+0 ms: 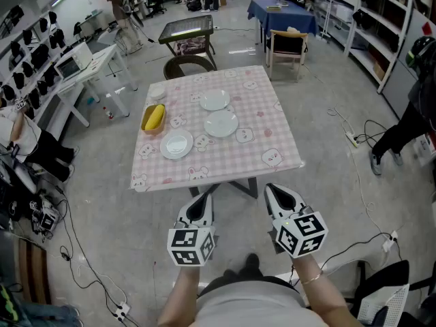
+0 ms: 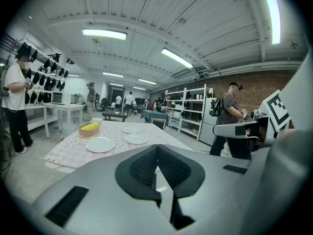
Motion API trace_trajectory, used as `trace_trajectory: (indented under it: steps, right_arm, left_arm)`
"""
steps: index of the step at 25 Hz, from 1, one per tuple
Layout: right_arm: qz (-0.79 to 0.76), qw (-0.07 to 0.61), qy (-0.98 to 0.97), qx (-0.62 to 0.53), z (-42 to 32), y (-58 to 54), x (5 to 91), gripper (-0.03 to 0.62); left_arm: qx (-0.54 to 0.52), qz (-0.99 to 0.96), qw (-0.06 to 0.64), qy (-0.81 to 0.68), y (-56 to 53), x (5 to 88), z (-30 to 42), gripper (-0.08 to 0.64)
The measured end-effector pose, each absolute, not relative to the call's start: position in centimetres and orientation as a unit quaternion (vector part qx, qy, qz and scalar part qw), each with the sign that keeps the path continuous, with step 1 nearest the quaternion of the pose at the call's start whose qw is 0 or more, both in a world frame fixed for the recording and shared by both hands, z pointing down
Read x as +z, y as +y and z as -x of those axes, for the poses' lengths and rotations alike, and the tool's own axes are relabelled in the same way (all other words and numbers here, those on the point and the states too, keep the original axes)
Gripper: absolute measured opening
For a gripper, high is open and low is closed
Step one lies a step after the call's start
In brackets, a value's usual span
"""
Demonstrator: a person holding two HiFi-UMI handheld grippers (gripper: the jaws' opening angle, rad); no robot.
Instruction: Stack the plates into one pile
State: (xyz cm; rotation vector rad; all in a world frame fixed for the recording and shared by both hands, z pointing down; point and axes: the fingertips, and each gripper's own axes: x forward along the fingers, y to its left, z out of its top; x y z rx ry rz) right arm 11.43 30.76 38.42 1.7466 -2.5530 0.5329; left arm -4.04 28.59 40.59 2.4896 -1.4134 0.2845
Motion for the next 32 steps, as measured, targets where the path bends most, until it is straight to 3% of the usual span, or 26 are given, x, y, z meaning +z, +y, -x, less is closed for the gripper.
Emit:
trace_trajectory:
  steps: [22, 24, 32]
  right_arm:
    - [-0.536, -0.055, -0.826, 0.165, -13.8, 29.8, 36.3, 0.007]
    - [-0.531, -0.061, -0.828, 0.168, -13.8, 29.5, 36.2, 0.059]
    - [-0.525, -0.069, -0.827, 0.191, -13.6, 27.3, 36.3, 0.107]
  left_arm:
    - [0.074, -0.849, 0.114, -0.511, 27.6, 38.5, 3.3, 0.035]
    - [0.074, -0.848, 0.113, -0.513, 27.3, 38.5, 3.3, 0.077]
    - [0.078, -0.841, 0.128, -0.519, 25.0, 38.9, 3.7, 0.138]
